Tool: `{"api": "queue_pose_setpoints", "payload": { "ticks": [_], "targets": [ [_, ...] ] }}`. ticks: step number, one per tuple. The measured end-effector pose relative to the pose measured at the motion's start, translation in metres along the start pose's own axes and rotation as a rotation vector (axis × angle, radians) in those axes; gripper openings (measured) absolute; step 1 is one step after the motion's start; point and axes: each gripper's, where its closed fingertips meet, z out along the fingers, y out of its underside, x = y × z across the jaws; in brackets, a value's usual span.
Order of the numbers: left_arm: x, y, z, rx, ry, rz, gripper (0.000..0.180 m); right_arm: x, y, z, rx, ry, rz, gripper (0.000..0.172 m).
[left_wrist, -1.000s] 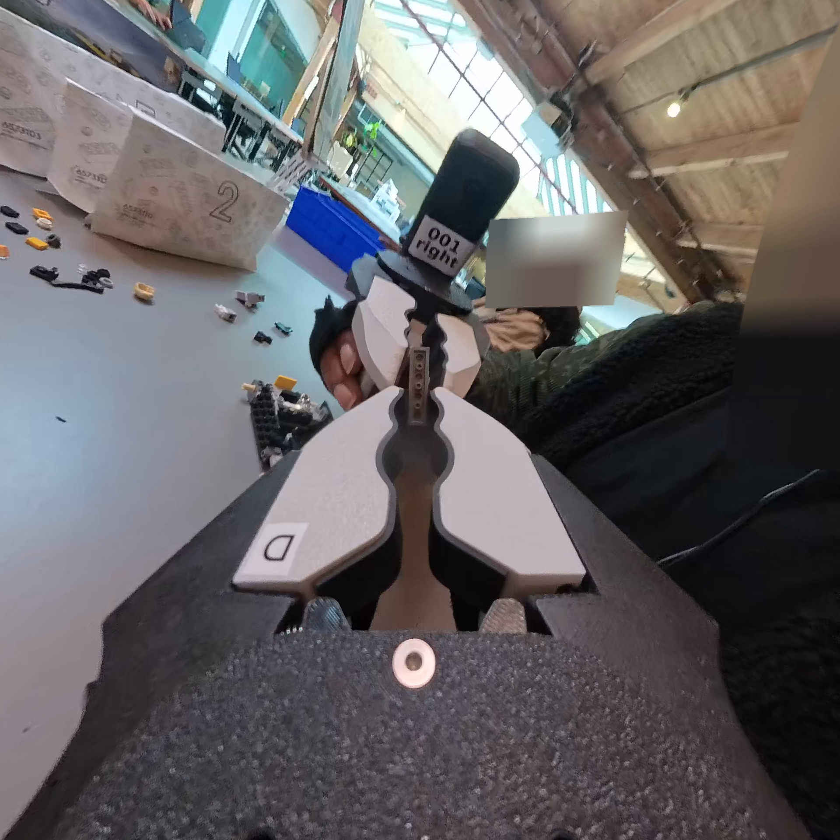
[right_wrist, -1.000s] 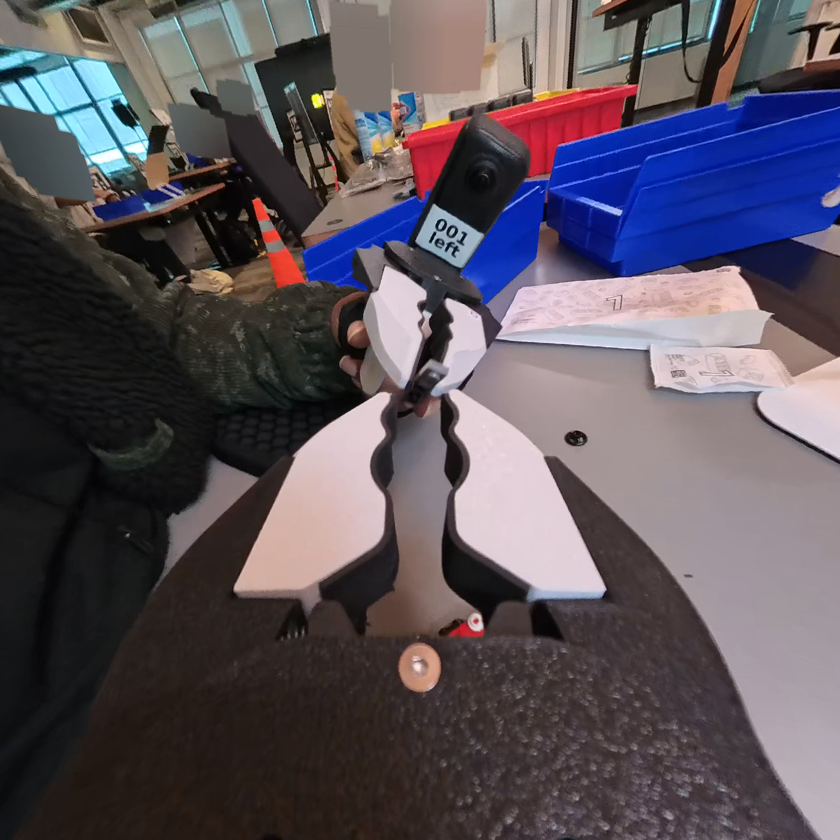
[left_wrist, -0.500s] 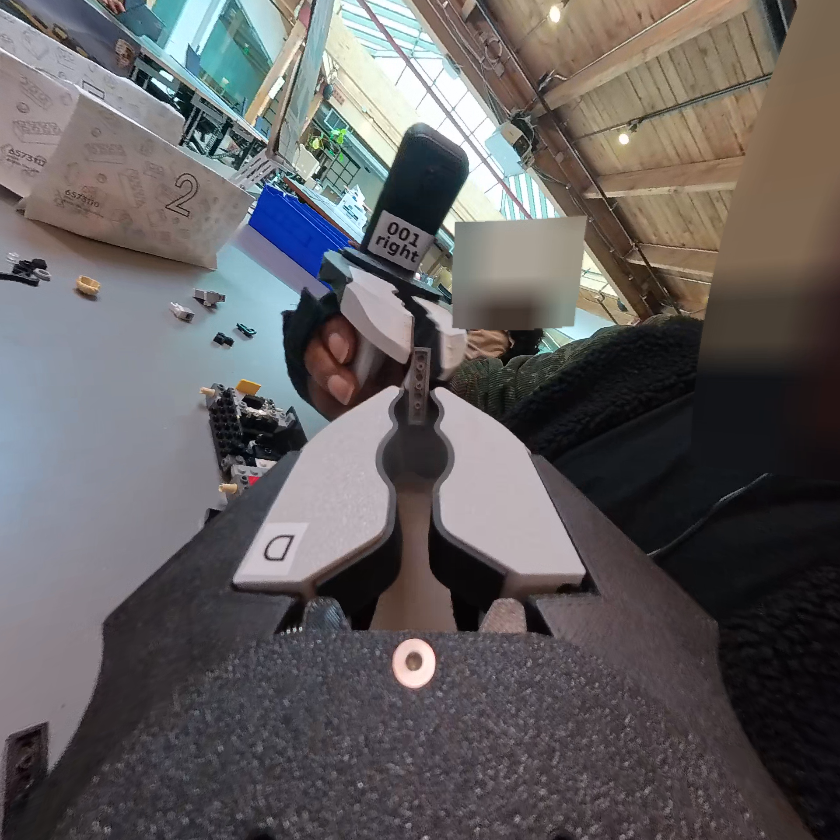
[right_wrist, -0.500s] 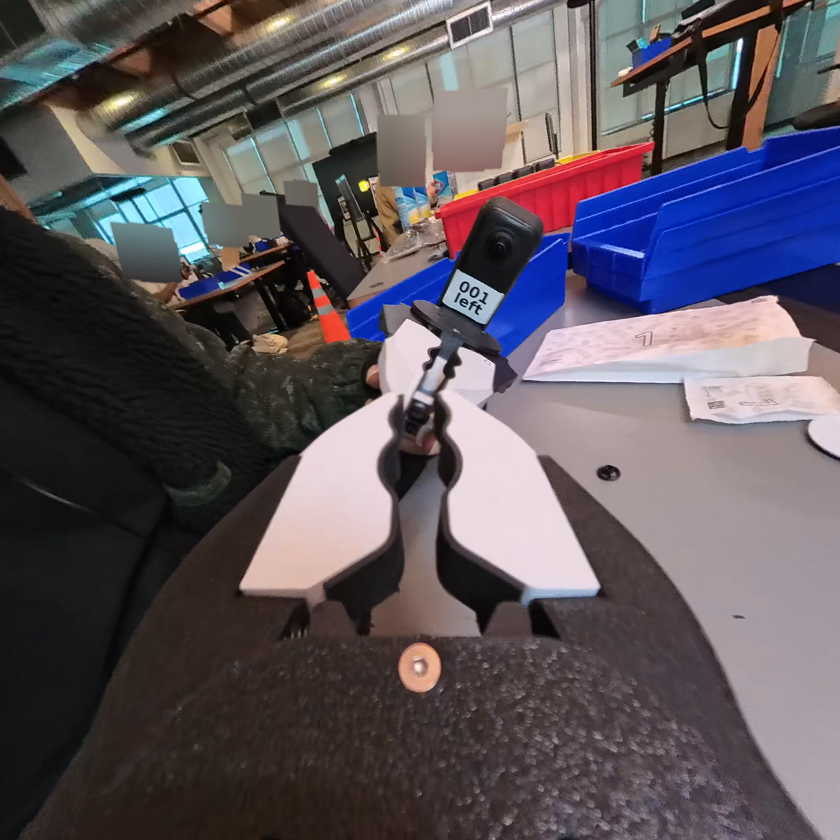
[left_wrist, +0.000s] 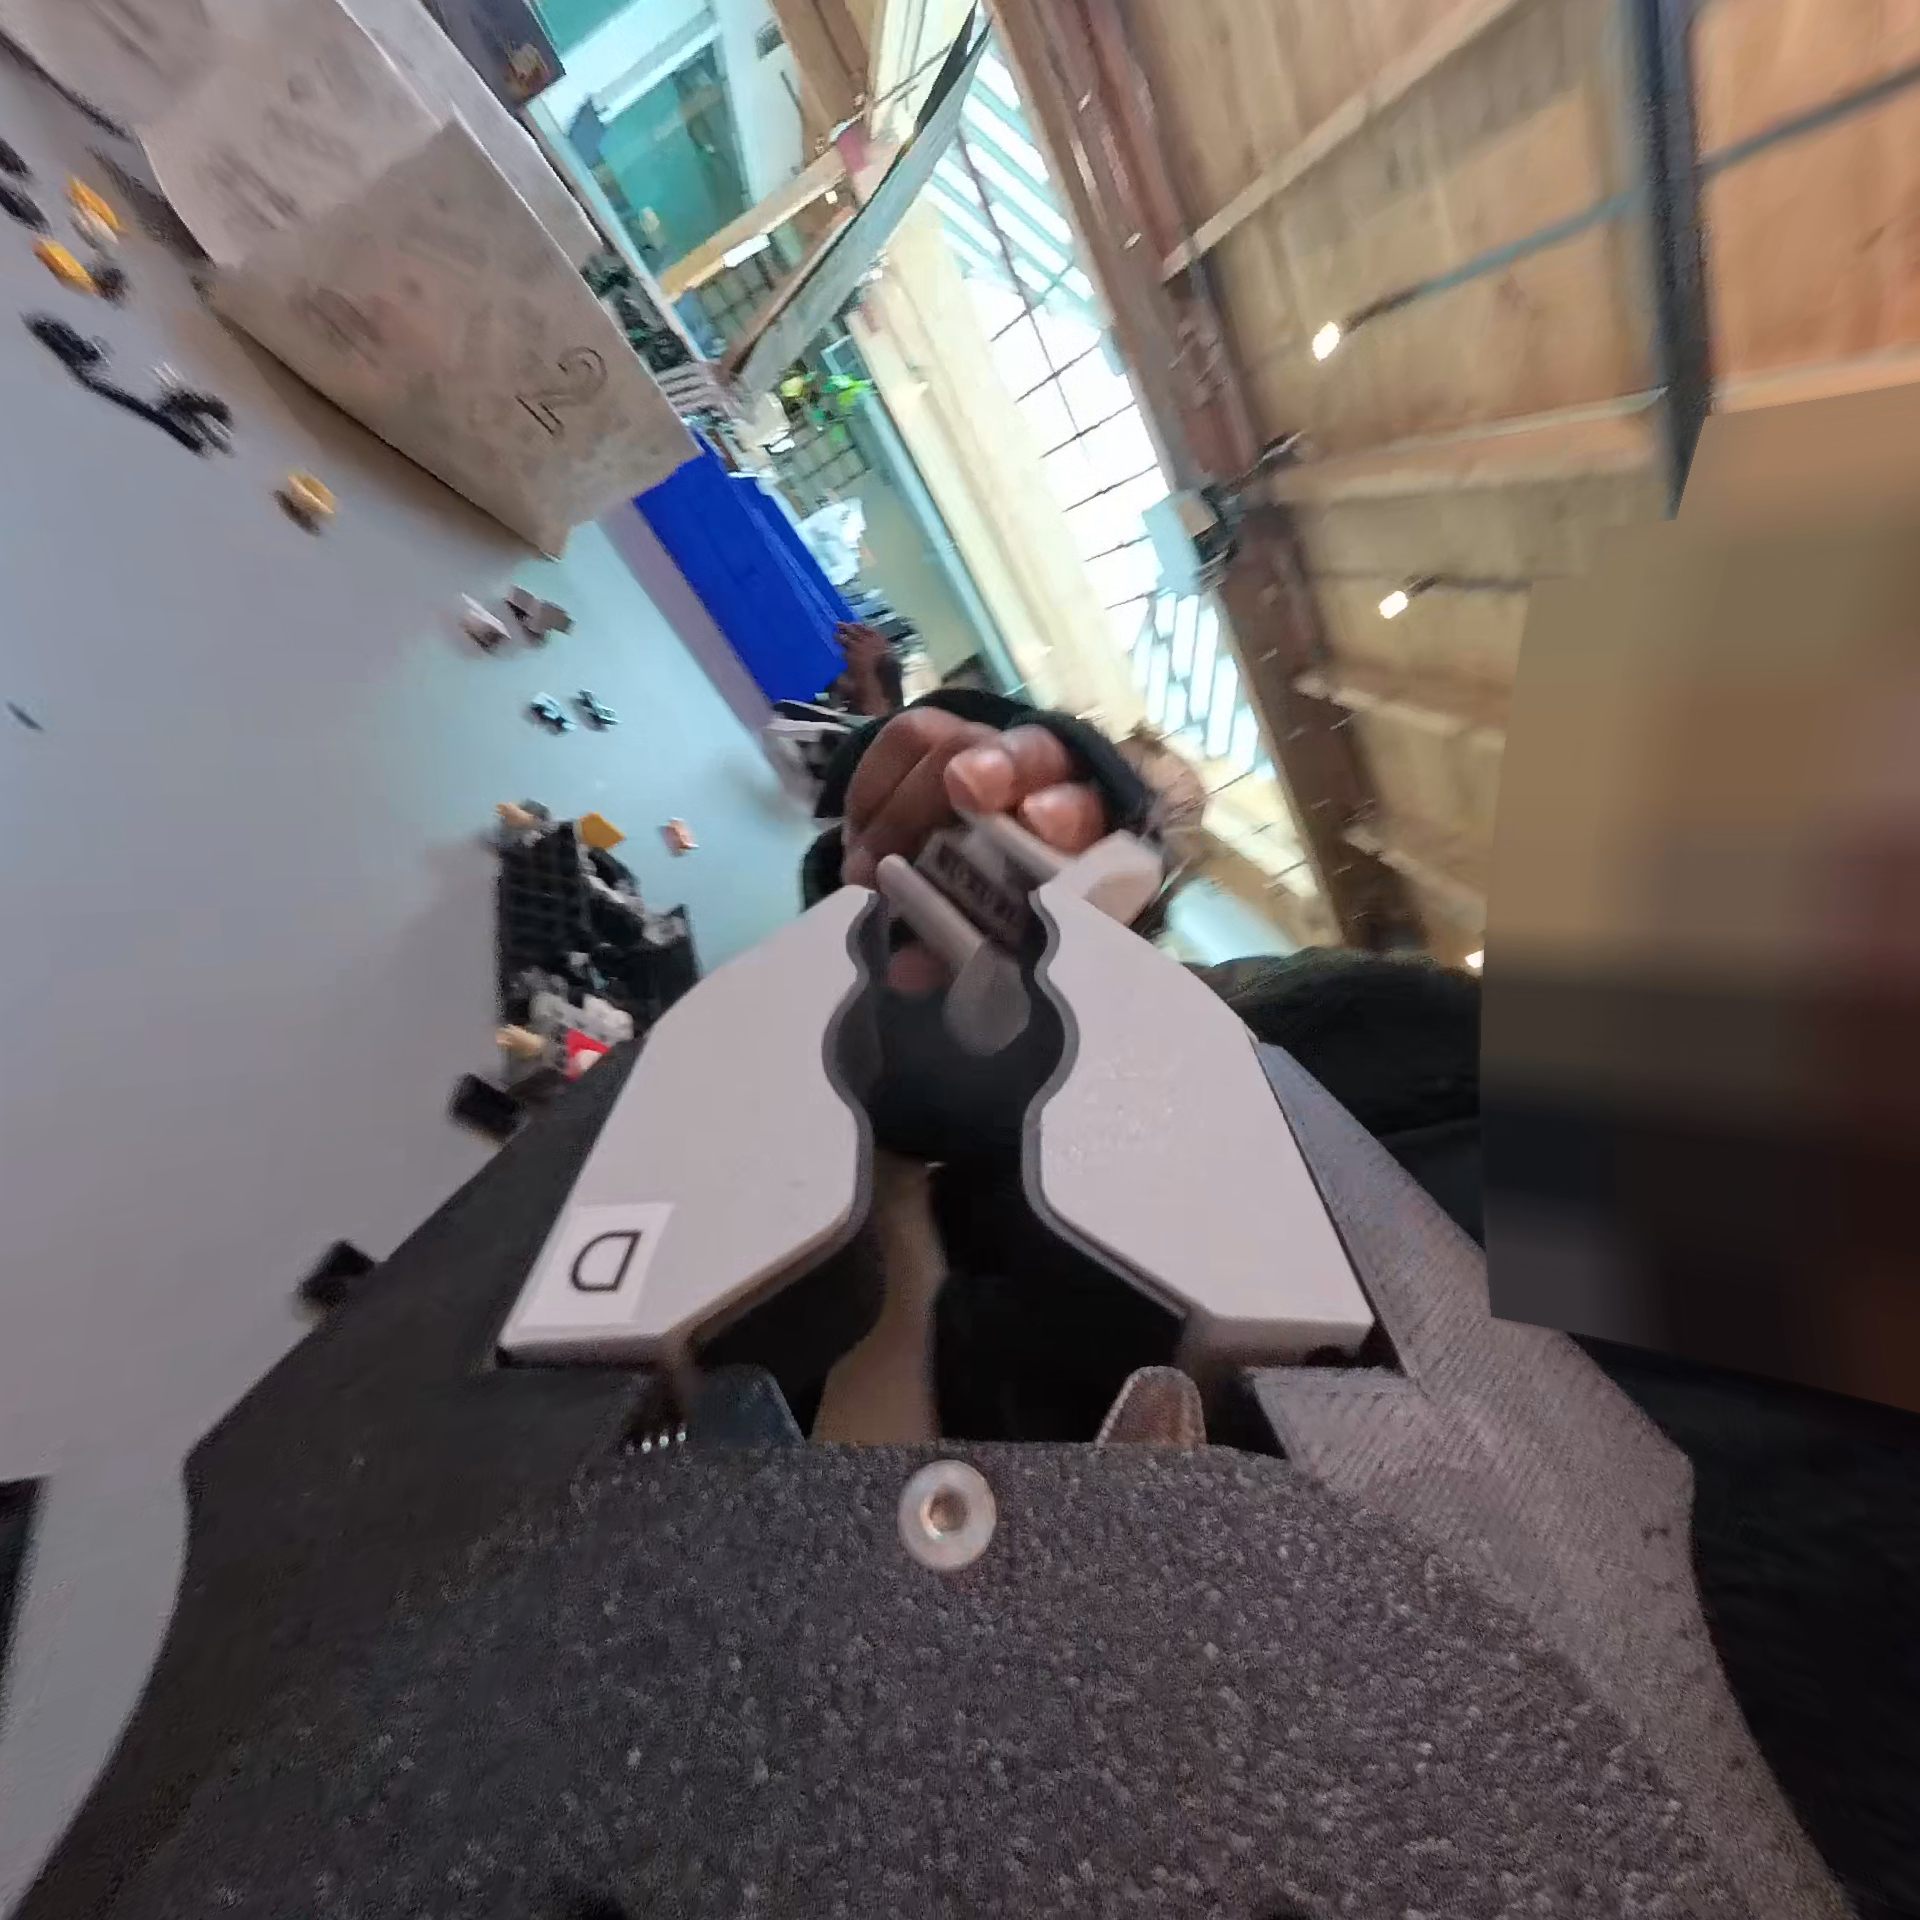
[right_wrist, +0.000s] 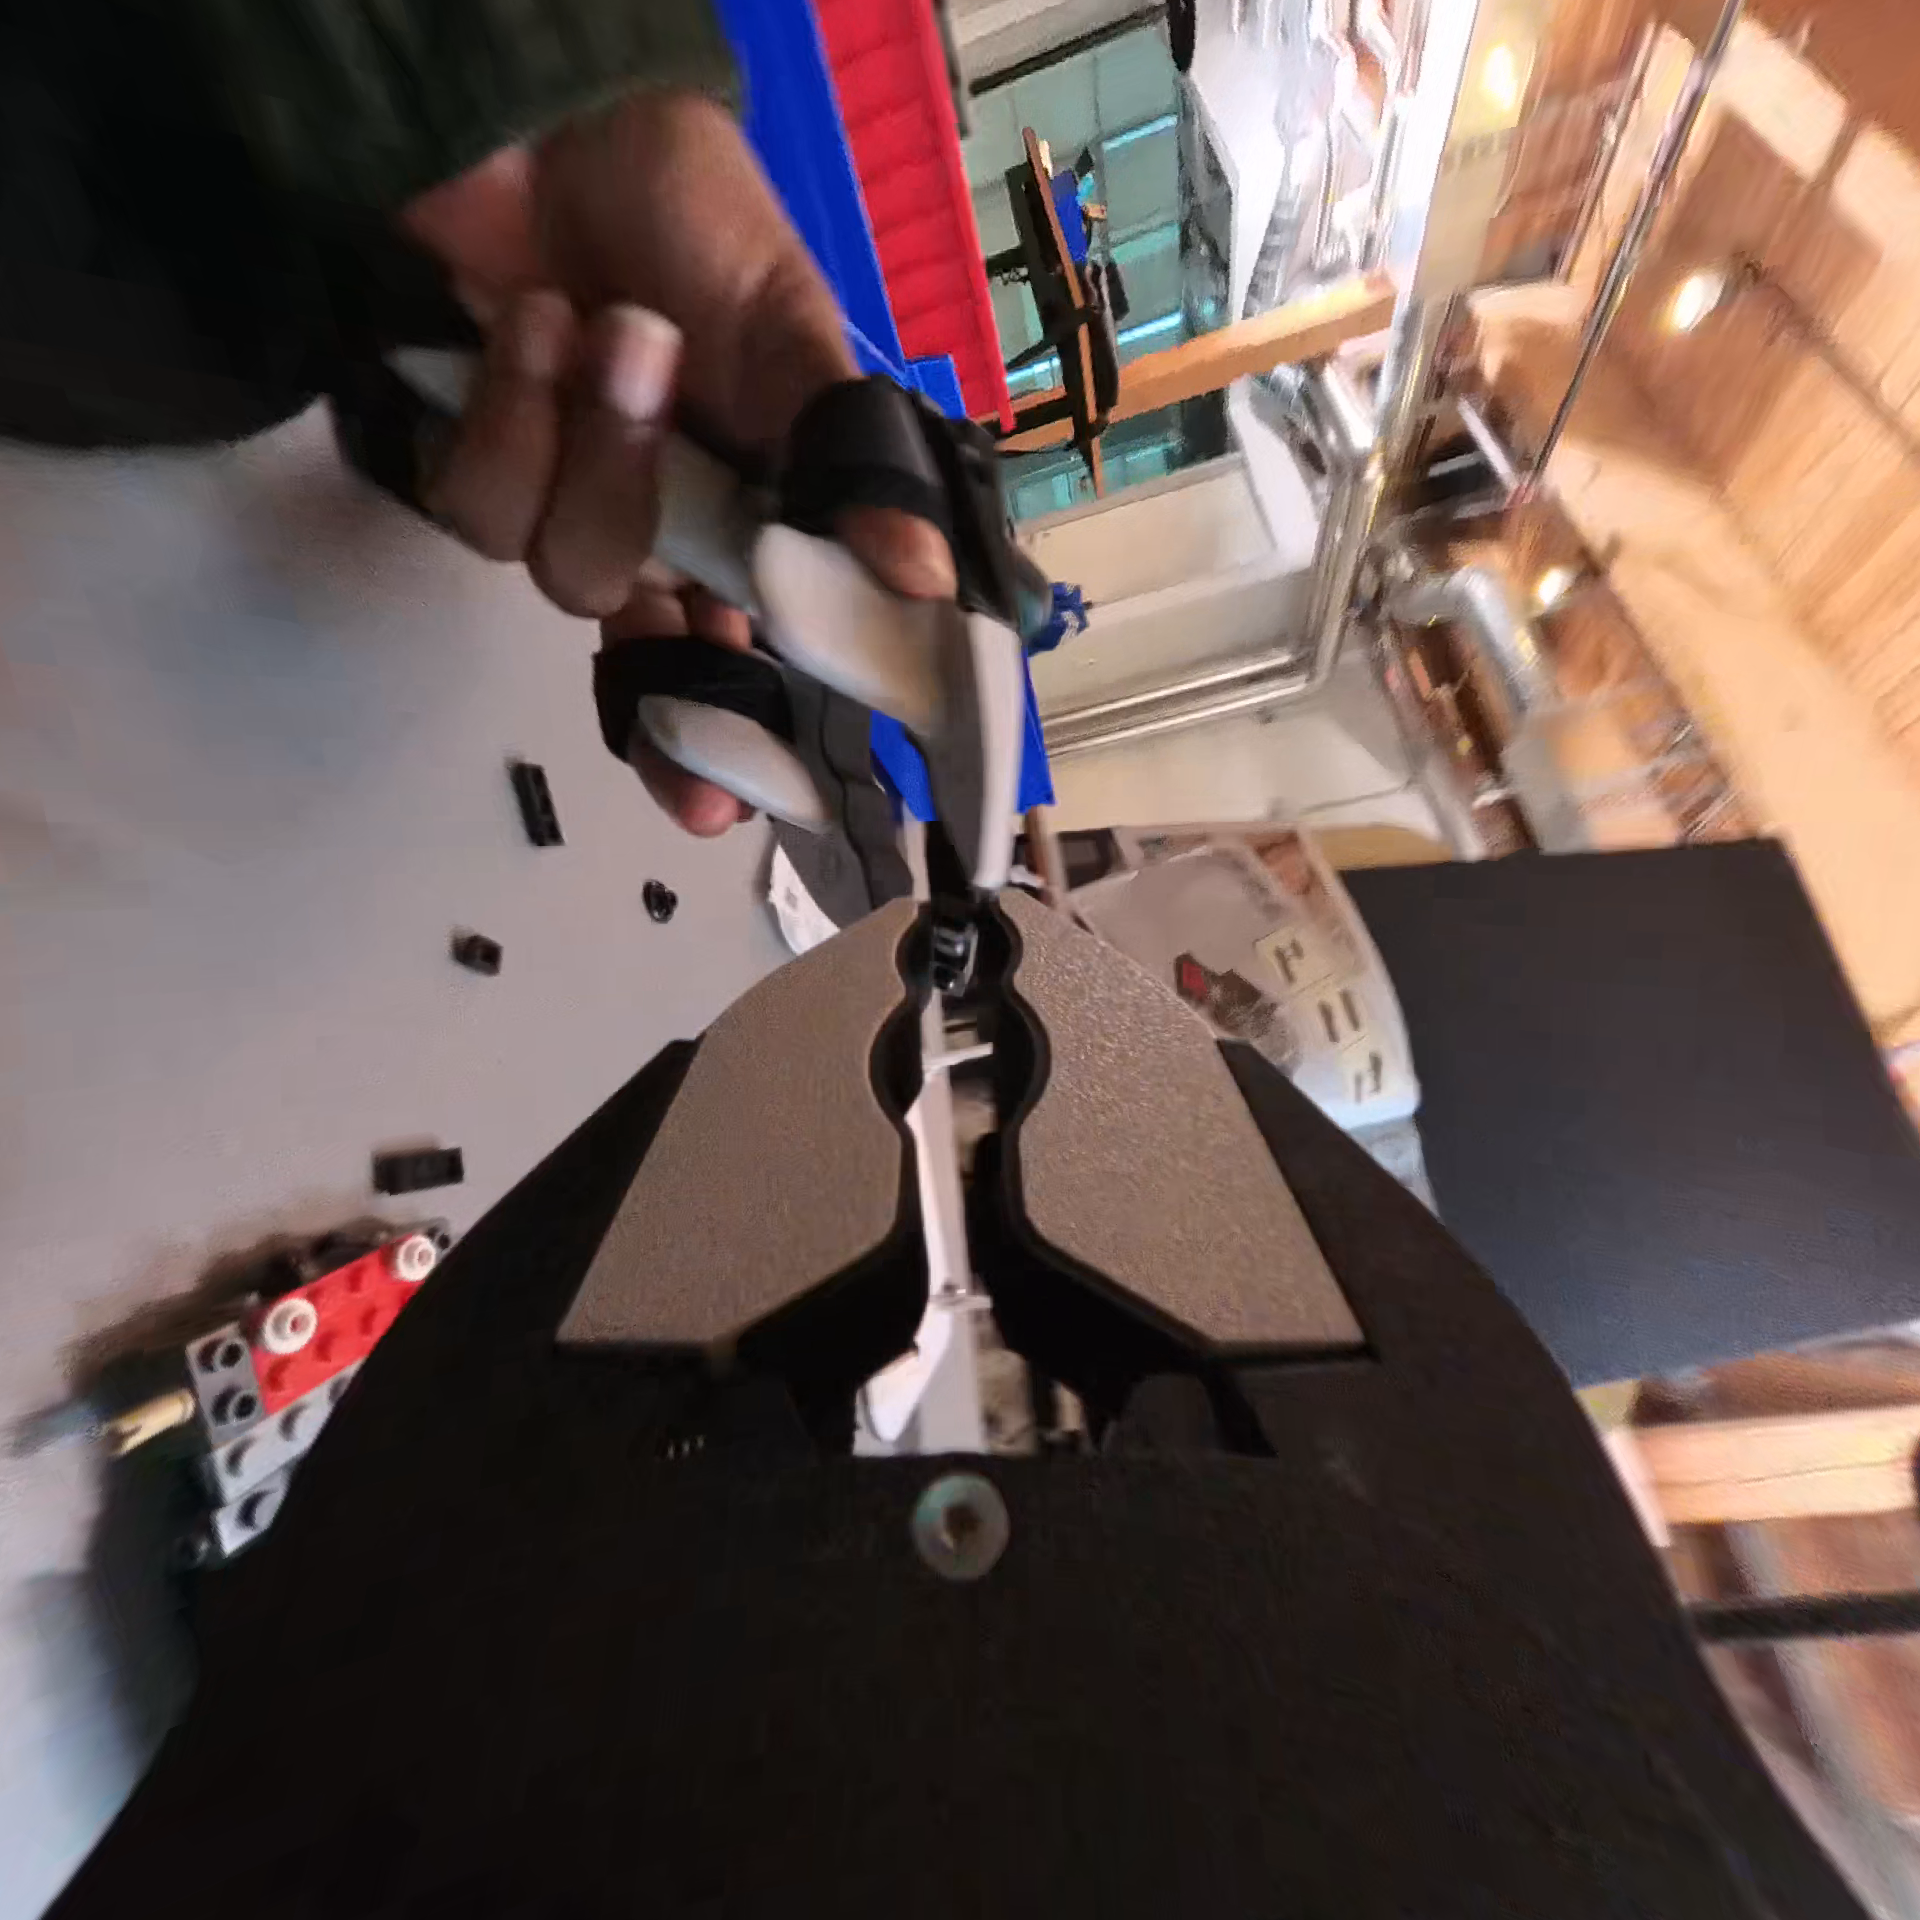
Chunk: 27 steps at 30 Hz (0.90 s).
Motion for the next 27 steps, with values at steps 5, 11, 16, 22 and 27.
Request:
{"api": "queue_pose_setpoints", "payload": {
  "ticks": [5, 11, 16, 22, 27],
  "targets": [
    [-0.005, 0.010, 0.006, -0.034, 0.007, -0.097, 0.023, -0.017, -0.003, 0.006, -0.015, -0.018, -0.147, 0.008],
    [0.003, 0.007, 0.003, -0.035, 0.043, -0.047, 0.011, -0.015, -0.006, 0.005, 0.017, -0.019, -0.040, 0.009],
    [0.027, 0.006, 0.000, -0.075, 0.080, 0.223, 0.009, 0.003, -0.015, -0.005, 0.189, -0.268, 0.732, 0.016],
    [0.024, 0.038, 0.012, -0.280, -0.080, 0.686, 0.009, 0.016, -0.021, -0.021, 0.375, -0.643, 1.358, 0.015],
    [0.011, 0.041, 0.017, -0.326, -0.232, 0.930, 0.008, -0.006, -0.023, -0.022, 0.295, -0.755, 1.300, 0.019]
  ]
}}
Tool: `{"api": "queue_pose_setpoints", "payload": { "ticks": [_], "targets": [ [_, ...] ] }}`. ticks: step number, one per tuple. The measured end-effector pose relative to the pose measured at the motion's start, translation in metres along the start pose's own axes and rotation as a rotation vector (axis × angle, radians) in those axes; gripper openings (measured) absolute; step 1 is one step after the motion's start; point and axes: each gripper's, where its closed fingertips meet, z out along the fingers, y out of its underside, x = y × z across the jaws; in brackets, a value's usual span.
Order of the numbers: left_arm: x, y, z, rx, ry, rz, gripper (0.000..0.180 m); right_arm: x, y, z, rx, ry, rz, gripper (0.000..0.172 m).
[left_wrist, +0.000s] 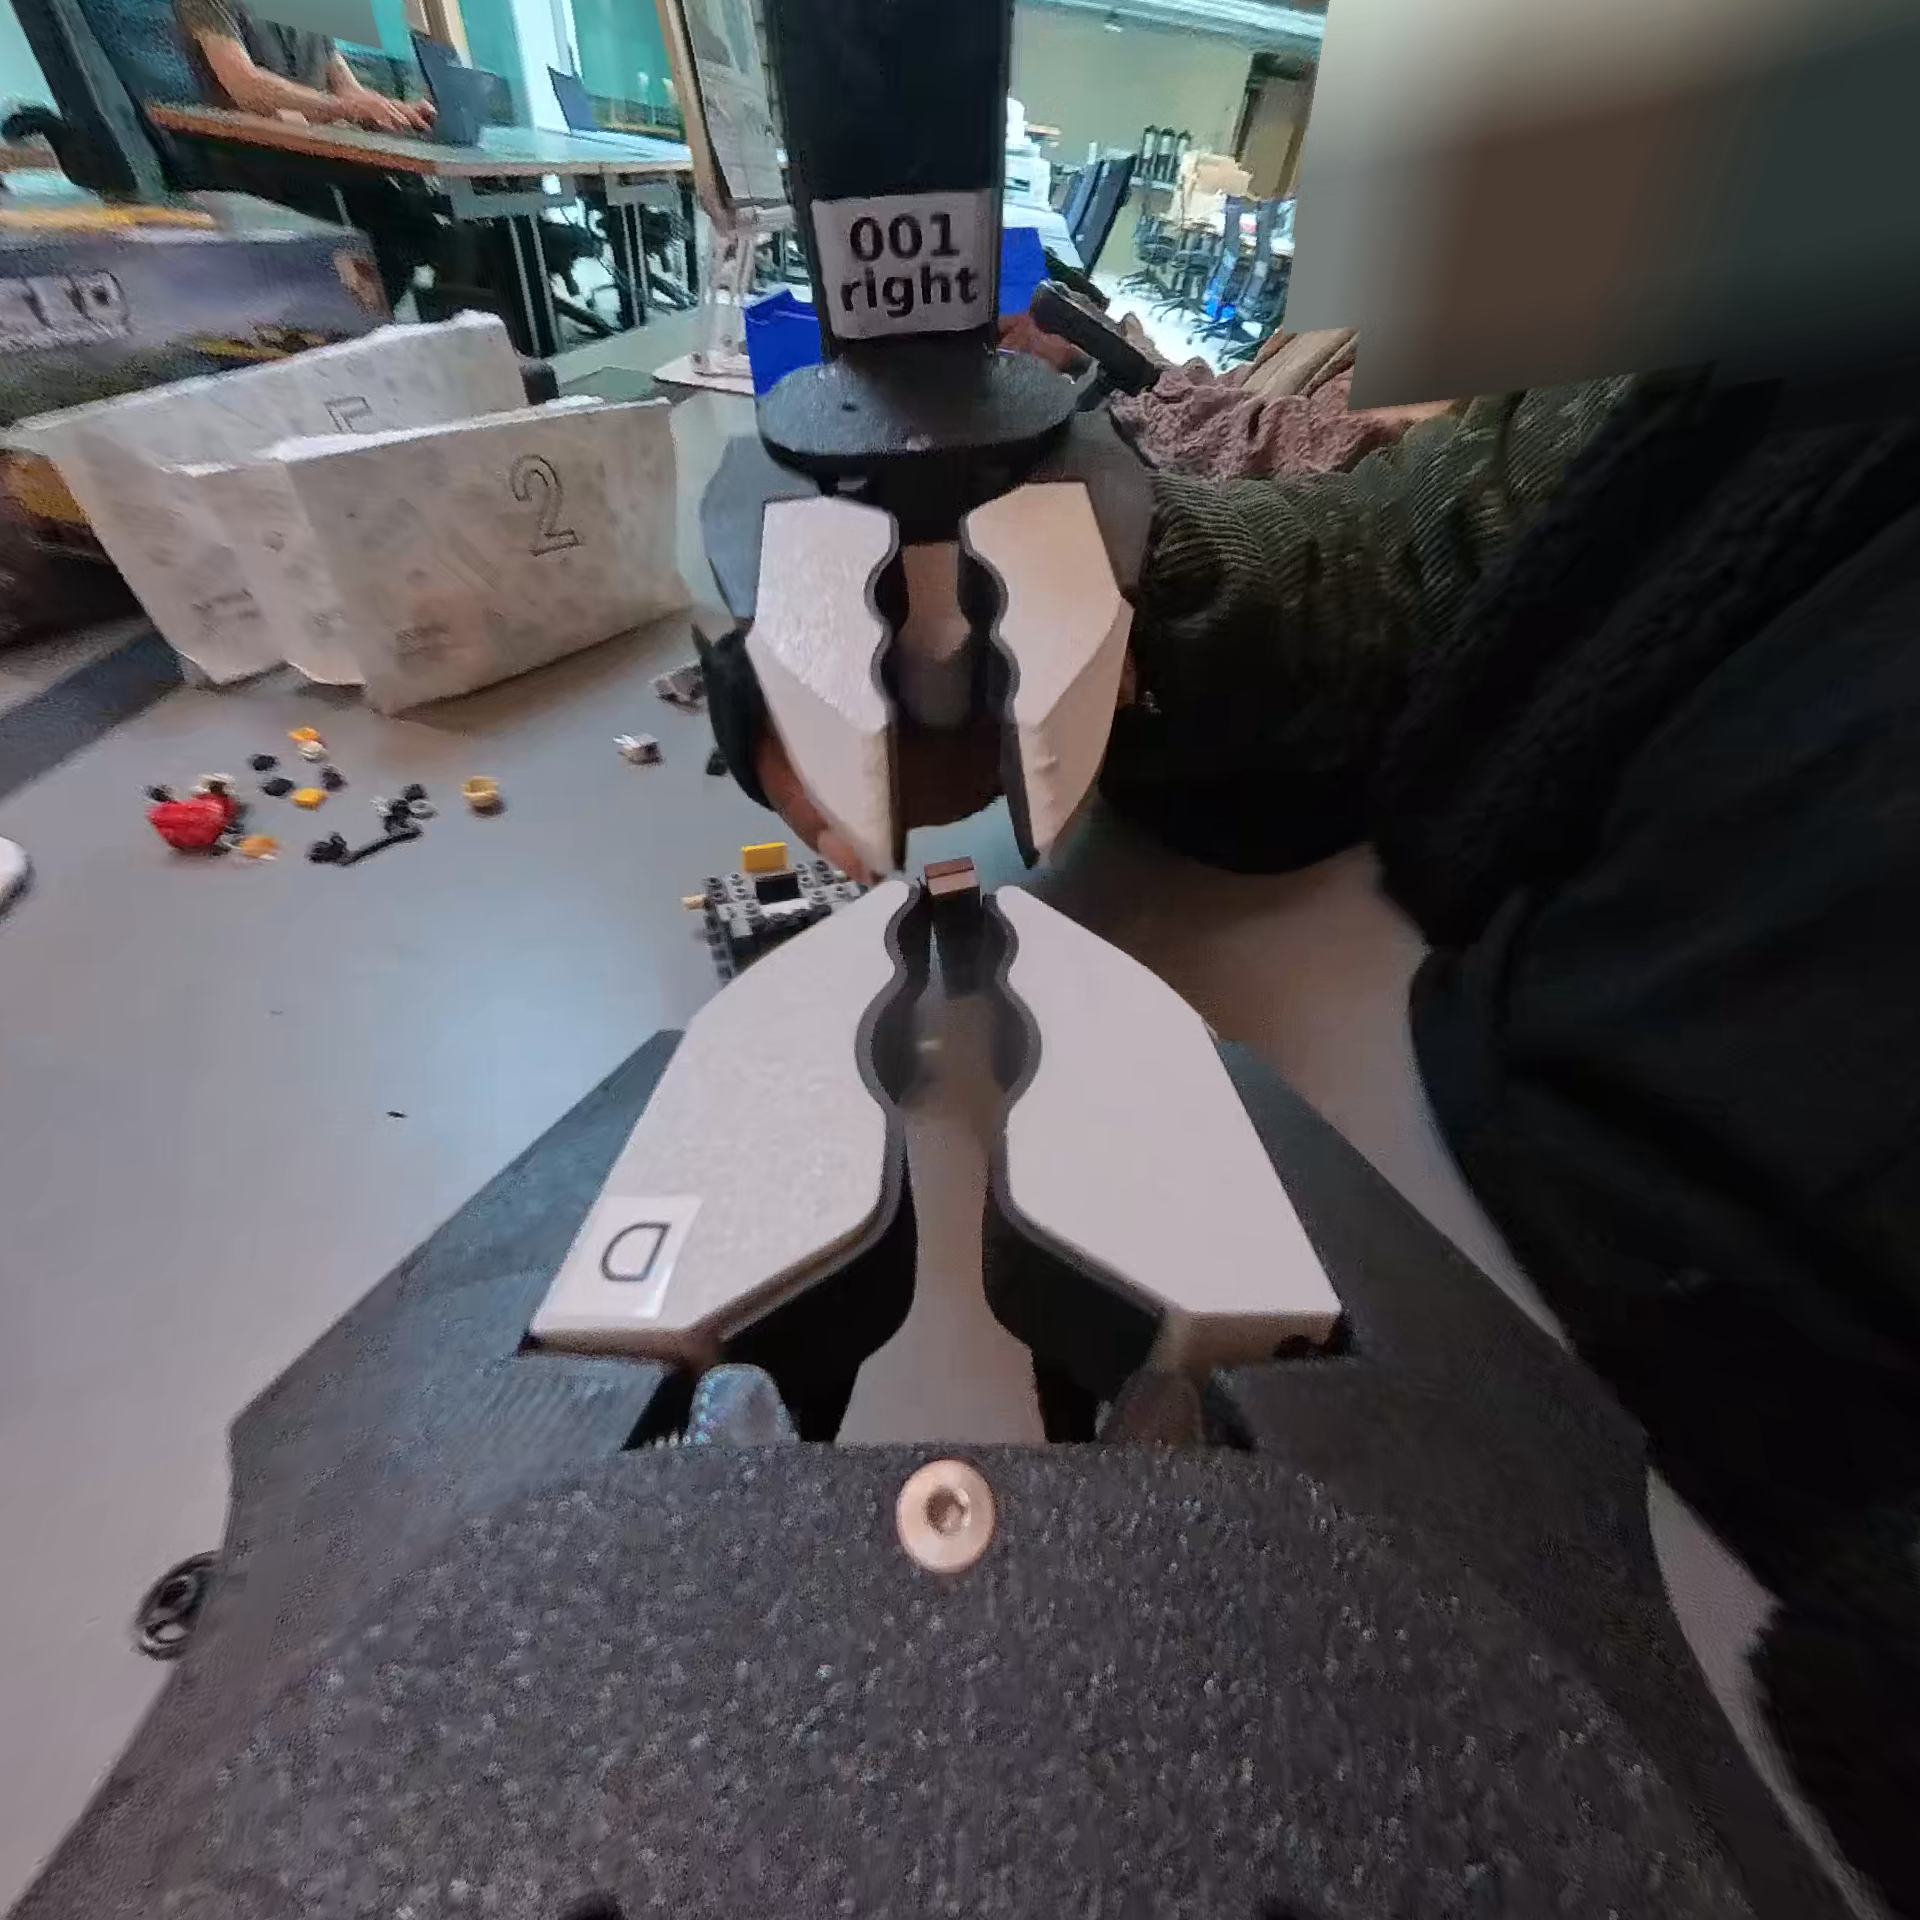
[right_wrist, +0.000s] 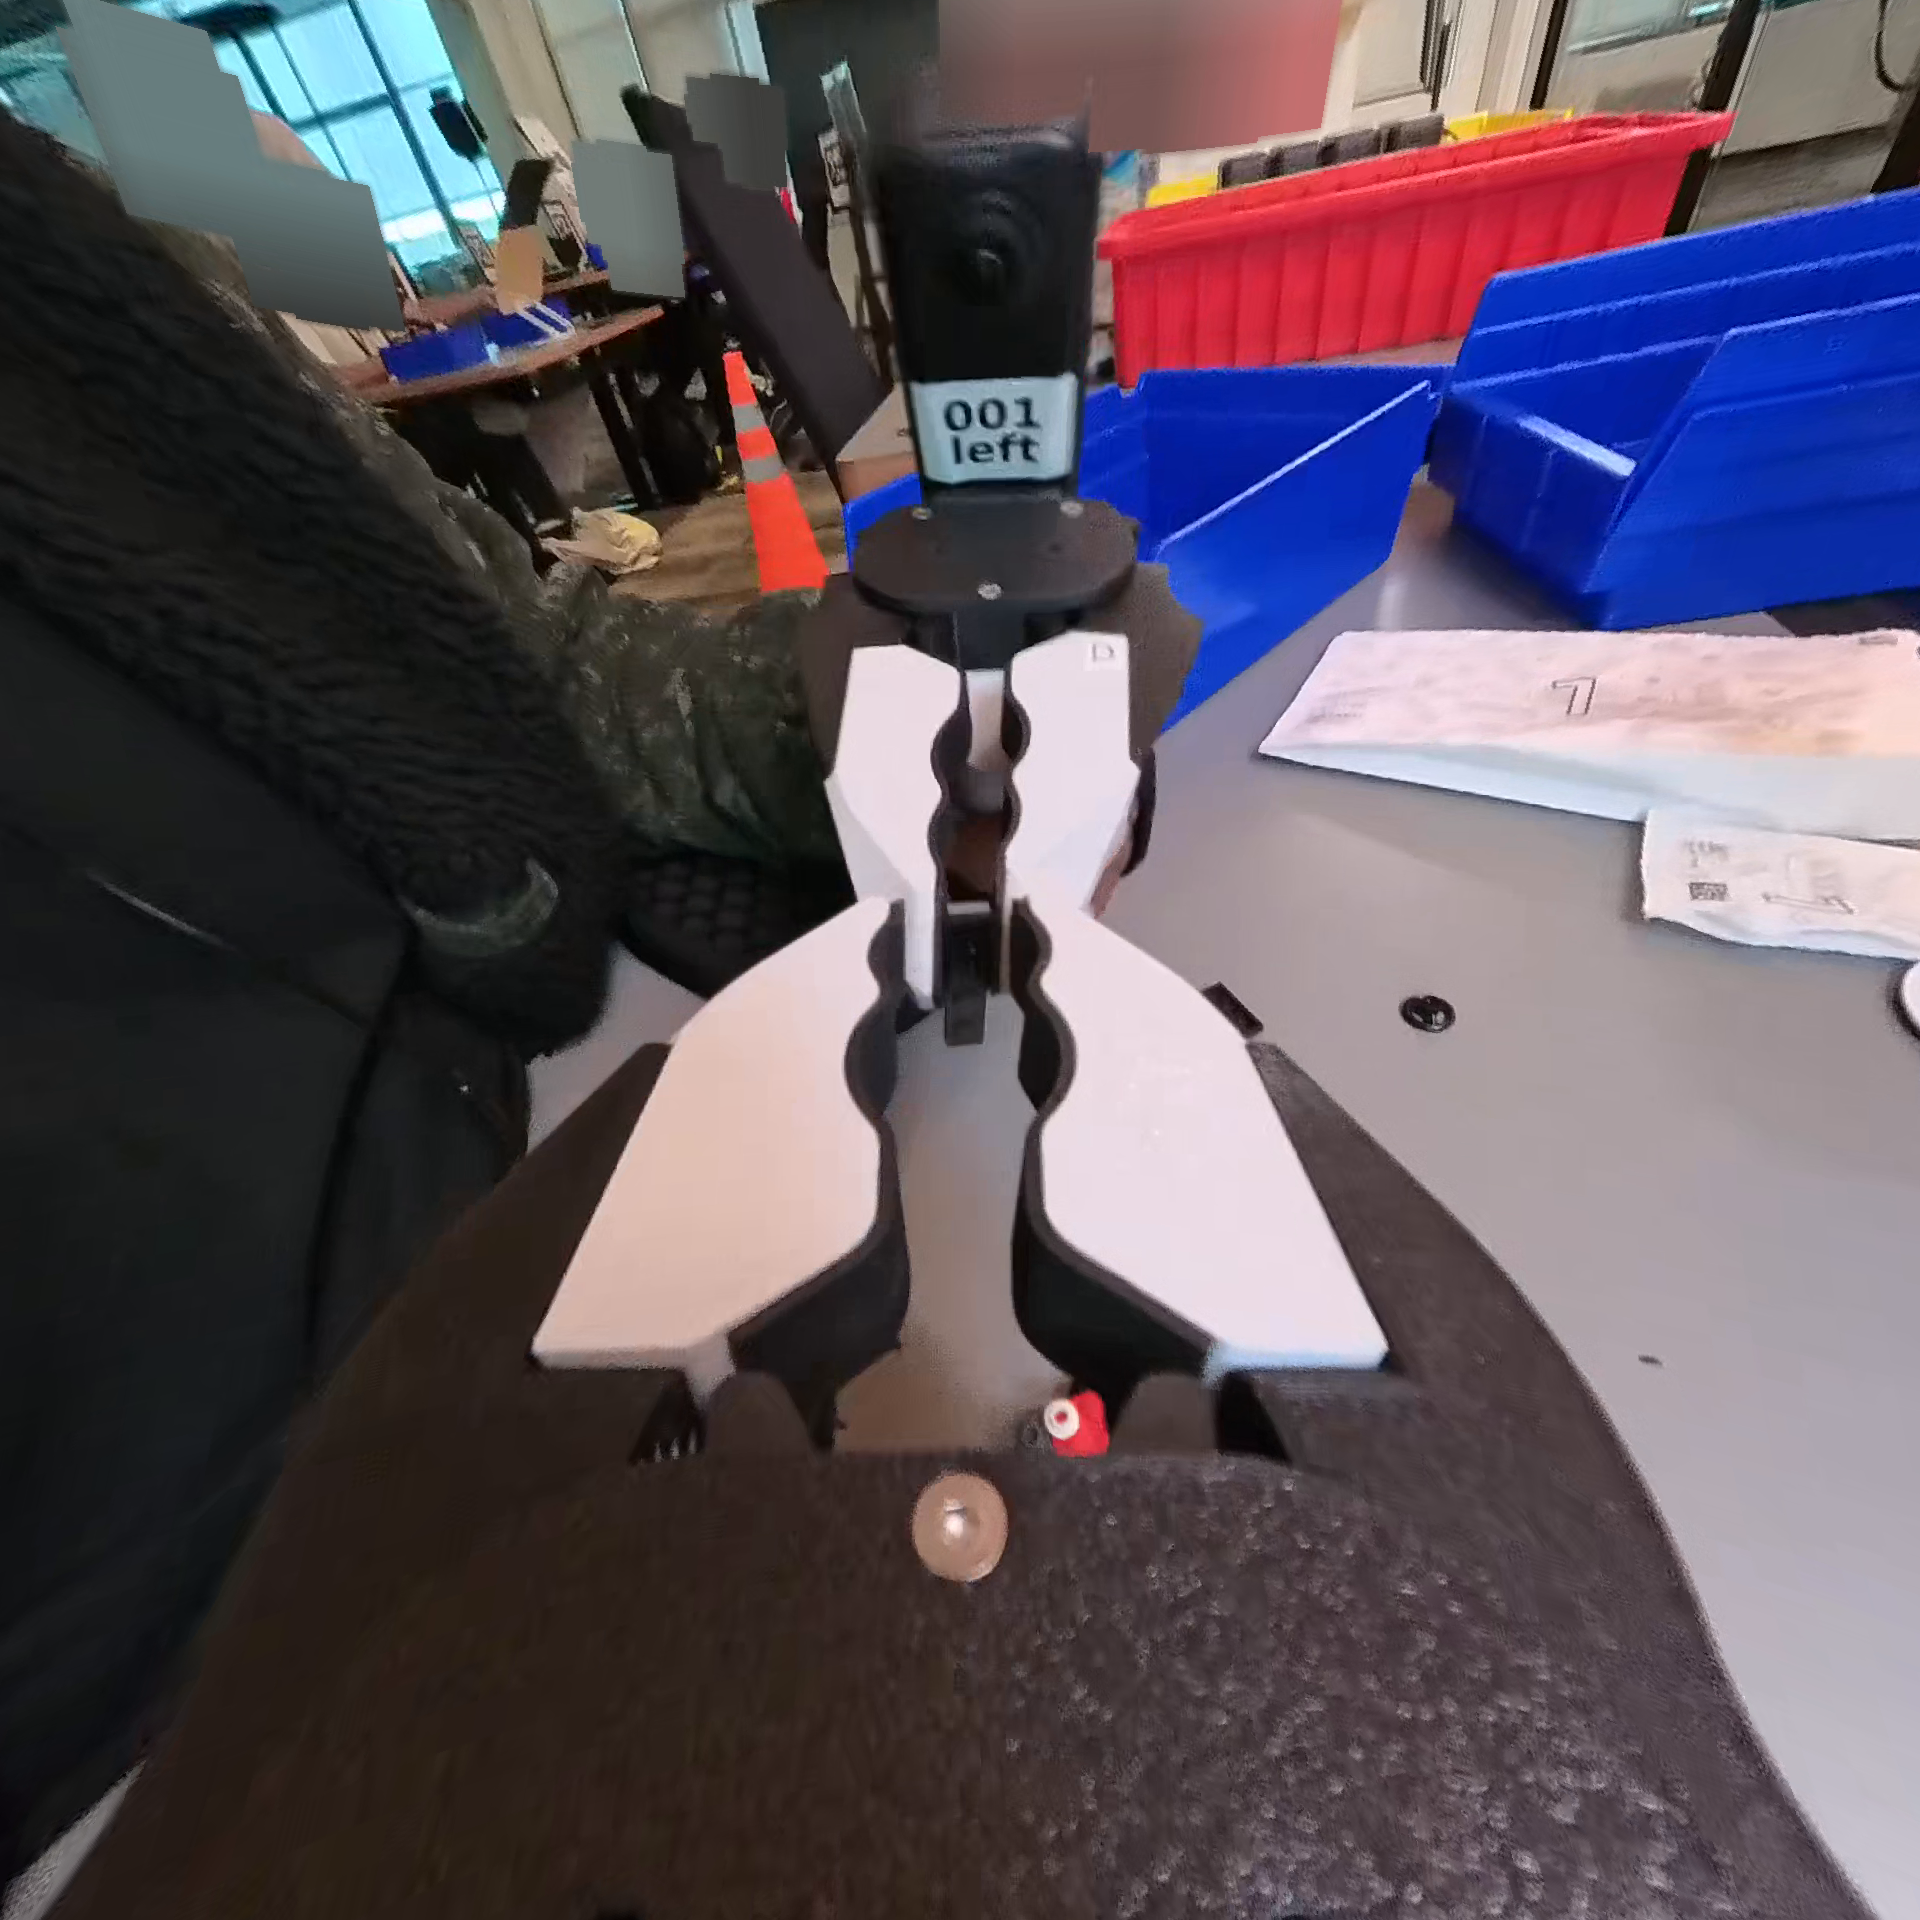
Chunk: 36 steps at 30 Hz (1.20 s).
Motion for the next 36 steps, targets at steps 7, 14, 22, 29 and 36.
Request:
{"api": "queue_pose_setpoints", "payload": {
  "ticks": [7, 14, 22, 29, 36],
  "targets": [
    [0.001, -0.024, -0.013, 0.156, 0.001, 0.014, 0.009, 0.004, 0.006, 0.002, 0.005, -0.005, 0.021, 0.024],
    [0.003, -0.030, -0.014, 0.196, 0.007, 0.009, 0.009, 0.000, 0.000, 0.008, 0.053, 0.029, -0.055, 0.008],
    [0.001, -0.037, -0.018, 0.239, 0.000, -0.018, 0.015, 0.004, -0.006, 0.005, 0.098, 0.047, -0.042, 0.008],
    [0.000, -0.036, -0.019, 0.232, -0.006, -0.022, 0.007, 0.005, -0.001, 0.007, 0.078, 0.044, -0.042, 0.008],
    [-0.002, -0.035, -0.019, 0.222, -0.022, -0.010, 0.008, 0.006, 0.000, 0.007, 0.066, 0.055, -0.045, 0.008]
  ]
}}
